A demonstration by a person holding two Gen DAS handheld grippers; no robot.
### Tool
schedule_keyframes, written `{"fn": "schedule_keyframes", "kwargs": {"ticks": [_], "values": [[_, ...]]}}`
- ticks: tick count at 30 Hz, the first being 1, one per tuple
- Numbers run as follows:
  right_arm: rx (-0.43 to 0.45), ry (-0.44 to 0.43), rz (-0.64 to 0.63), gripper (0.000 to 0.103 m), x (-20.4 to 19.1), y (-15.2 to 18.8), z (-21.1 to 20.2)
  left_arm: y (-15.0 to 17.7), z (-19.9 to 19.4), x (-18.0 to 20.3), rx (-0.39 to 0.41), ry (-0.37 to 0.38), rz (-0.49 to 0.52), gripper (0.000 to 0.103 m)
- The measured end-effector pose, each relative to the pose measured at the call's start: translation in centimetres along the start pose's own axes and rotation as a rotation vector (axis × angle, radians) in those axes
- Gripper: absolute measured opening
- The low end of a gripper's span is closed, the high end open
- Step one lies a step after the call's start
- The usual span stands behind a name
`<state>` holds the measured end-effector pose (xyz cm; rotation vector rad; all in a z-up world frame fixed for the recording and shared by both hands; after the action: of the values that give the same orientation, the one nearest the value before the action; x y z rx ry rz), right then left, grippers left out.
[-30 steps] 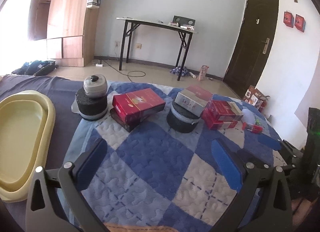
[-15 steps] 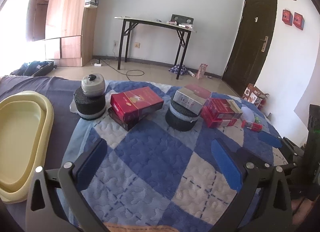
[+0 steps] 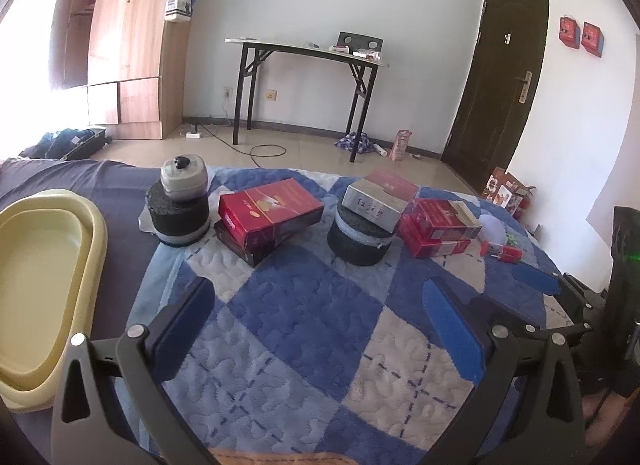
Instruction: Organize rigid objects
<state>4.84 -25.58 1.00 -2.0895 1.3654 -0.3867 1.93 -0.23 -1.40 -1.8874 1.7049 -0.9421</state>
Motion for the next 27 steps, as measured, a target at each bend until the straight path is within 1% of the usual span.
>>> {"fn": "schedule_keyframes", "kwargs": {"ticks": [15,22,27], "values": [[-0.017,-0.008,0.001,0.103,-0.03,0.26,0.73,0.24,0.72,0.24,-0.033,0.007,0.002,0.103],[-0.017,-0.008,0.003,0.103,0.0,0.24,0.81,0.19,0.45,0.28,-0.026,0.018,0.007,0.103],[-0.026,-0.009,0.003,0.103,-0.03,0.31,0.97,0.28,0.55,0.46,-0.031,0.008,0.022,0.103]]}}
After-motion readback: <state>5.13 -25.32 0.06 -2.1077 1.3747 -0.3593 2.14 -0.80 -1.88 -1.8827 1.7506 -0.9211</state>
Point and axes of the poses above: each gripper's, at about its wrist camera, not at the fingertips, and z roughly the way its jaws point, x to its right, y to its underside, the point moved 3 cm from there along z, roughly the way its jaws point, and after that the axes turned 10 degrees about -x, right-handed, at the moved point
